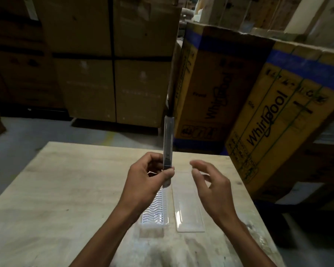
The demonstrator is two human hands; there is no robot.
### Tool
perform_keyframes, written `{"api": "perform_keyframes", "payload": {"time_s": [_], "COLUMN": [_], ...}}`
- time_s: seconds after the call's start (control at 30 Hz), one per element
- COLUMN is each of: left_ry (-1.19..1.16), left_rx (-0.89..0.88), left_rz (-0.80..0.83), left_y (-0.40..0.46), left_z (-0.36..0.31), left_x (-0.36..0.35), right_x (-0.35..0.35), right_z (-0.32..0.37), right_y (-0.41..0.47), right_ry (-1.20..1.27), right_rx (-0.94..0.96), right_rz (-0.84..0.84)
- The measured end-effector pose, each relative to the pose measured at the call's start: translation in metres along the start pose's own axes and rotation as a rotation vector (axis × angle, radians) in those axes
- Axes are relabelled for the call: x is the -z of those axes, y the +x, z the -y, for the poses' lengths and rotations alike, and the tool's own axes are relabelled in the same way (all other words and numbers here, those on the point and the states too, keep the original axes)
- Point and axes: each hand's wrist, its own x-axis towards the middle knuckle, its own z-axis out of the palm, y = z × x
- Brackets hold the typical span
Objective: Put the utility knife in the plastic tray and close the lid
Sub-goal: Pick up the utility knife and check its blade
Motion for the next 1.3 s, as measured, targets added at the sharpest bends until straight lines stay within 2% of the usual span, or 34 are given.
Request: {"api": "perform_keyframes", "payload": {"time_s": [0.23, 0.4, 0.53, 0.87, 1.3], "left_ry": [-0.030, -0.012, -0.019, 0.052, 0.143], "left_rx": [-0.077, -0.153, -0.219, -0.305, -0.367], "left_rz": [-0.019, -0.011, -0.009, 0.012, 0.064], "left_y": [-0.025, -0.028, -0.029, -0.028, -0.020], "left_z": [-0.046, -0.072, -0.087, -0.105, -0.119], "left_x": [-0.005, -0.008, -0.012, -0.017, -0.012], "right_x": [0.049, 0.076, 0.086, 0.103, 0.120], "right_z": [0.070, 0.106, 0.118, 0.133, 0.150], "right_y": [0.017, 0.016, 0.019, 0.042, 0.073], "right_ry": [0.260, 0.466, 0.573, 0.552, 0.553], "right_rx": [0.106, 0.164, 0.140, 0.108, 0.182], "right_rz": [-0.017, 0.123, 0.216, 0.369, 0.356]}}
